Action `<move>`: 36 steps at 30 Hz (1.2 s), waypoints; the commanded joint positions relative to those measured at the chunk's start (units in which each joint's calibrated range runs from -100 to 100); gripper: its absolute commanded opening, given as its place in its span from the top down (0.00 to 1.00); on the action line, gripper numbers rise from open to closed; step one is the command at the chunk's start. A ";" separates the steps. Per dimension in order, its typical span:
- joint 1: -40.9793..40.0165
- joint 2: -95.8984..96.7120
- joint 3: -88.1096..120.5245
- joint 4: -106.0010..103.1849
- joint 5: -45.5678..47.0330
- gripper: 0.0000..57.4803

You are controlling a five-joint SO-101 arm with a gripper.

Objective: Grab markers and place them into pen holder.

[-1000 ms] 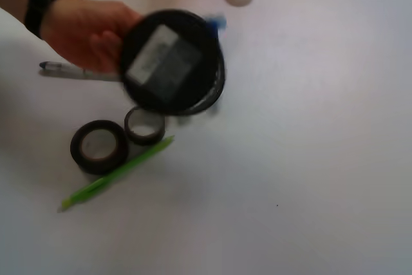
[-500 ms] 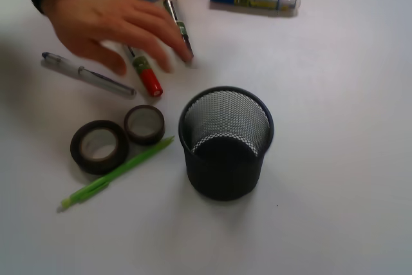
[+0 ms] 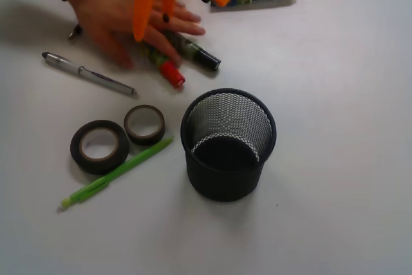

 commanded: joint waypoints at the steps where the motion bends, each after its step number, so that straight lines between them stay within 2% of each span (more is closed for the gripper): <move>1: -0.44 4.39 -6.91 -0.07 -0.59 0.30; 7: -0.36 10.94 -13.98 2.47 -1.22 0.30; 13: 2.10 16.72 -20.50 11.04 -7.47 0.31; 21: 2.55 21.65 -22.49 12.00 -14.41 0.49; 36: 4.65 42.22 -37.53 12.18 -12.36 0.50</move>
